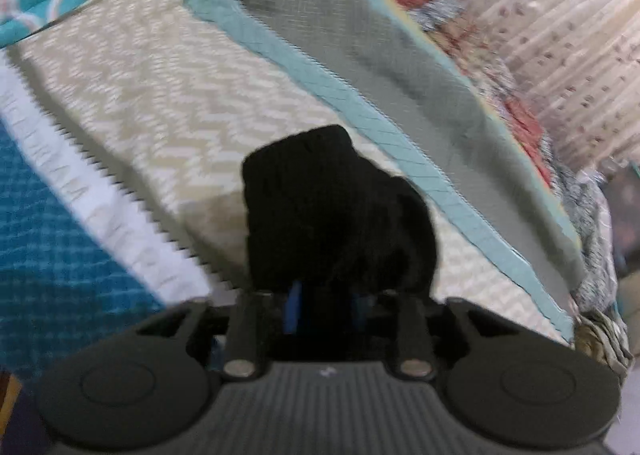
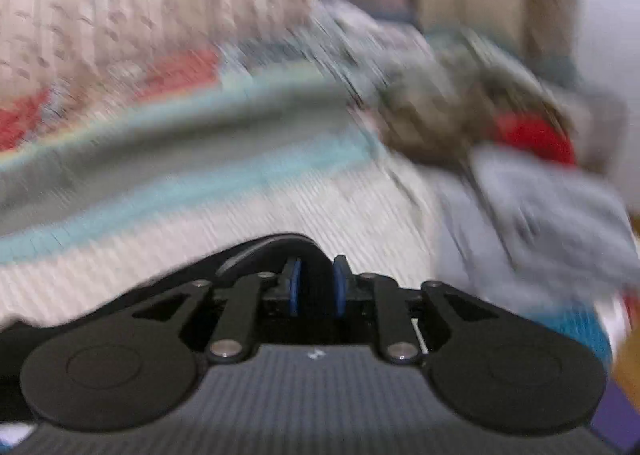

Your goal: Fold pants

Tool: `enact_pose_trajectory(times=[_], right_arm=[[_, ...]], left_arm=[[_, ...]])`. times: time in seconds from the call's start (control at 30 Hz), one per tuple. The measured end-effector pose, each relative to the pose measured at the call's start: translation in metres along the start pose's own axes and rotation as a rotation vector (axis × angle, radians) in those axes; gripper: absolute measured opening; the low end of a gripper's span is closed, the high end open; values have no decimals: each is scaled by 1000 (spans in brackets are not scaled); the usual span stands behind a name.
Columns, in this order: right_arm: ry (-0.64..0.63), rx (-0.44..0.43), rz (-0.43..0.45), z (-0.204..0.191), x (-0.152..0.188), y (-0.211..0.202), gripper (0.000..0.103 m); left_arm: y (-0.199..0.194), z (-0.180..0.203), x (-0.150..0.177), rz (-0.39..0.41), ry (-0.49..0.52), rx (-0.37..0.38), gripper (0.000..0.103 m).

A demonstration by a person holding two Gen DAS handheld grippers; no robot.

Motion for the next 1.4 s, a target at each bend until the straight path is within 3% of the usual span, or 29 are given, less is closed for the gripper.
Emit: enact_pose_trajectory(times=[0.07, 0.13, 0.2, 0.23, 0.27, 0.33, 0.37, 0.4, 0.5, 0.57, 0.6, 0.83, 0.93, 0.97, 1.0, 1.03, 1.1, 1.2, 1.27, 1.4], right_arm=[[146, -37, 21, 24, 9, -13, 51], [232, -64, 40, 36, 5, -19, 51], [236, -38, 75, 36, -2, -26, 51], [233, -40, 93, 35, -6, -27, 51], [235, -52, 107, 30, -10, -30, 51], [238, -88, 119, 28, -13, -26, 51], [233, -97, 118, 25, -14, -24, 51], [225, -101, 113, 26, -12, -25, 51], [207, -94, 103, 23, -10, -28, 51], [206, -93, 111, 24, -9, -31, 51], [210, -92, 115, 26, -10, -32, 51], [265, -162, 110, 35, -22, -23, 51], [272, -182, 59, 34, -20, -4, 51], [274, -198, 7, 31, -17, 4, 46], [256, -246, -49, 23, -12, 10, 11], [204, -288, -99, 11, -6, 12, 5], [40, -268, -194, -13, 14, 6, 2], [-57, -259, -353, -26, 47, -2, 2], [-36, -286, -336, -23, 47, -16, 3], [126, -297, -185, -9, 5, -30, 10]], left_arm=[[-7, -14, -6, 17, -51, -29, 44], [-17, -20, -14, 46, -85, -38, 47], [-26, -15, -21, 82, -69, -42, 56], [-30, -9, -25, 103, -44, -53, 68], [-31, -2, -27, 119, -18, -71, 88], [-27, 10, -31, 134, 42, -125, 103], [-21, 16, -31, 115, 54, -154, 102], [-12, 19, -29, 77, 62, -162, 101], [5, 30, -18, -2, 96, -119, 70], [10, 41, -11, 1, 157, -154, 13], [11, 44, -10, -3, 165, -165, 10], [-39, 10, -43, 62, -75, -22, 9], [-56, -12, -55, 72, -158, 0, 8], [-61, -20, -58, 71, -187, 7, 8], [-67, -28, -59, 70, -215, 12, 8], [-74, -38, -60, 74, -238, 13, 8], [-82, -57, -61, 89, -269, -4, 8], [-83, -83, -58, 89, -313, -49, 8], [-78, -92, -52, 69, -332, -49, 8], [-75, -93, -46, 71, -323, -50, 8]])
Point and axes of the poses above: each gripper's, at about its wrist camera, not at the fingertips, and y roughly the way its jaws point, z to its right, x to its underside, the point moved 4 cm from there along y, roughly the way its jaws point, and after that the axes turned 12 degrees about -x, right-handed, at the moved point
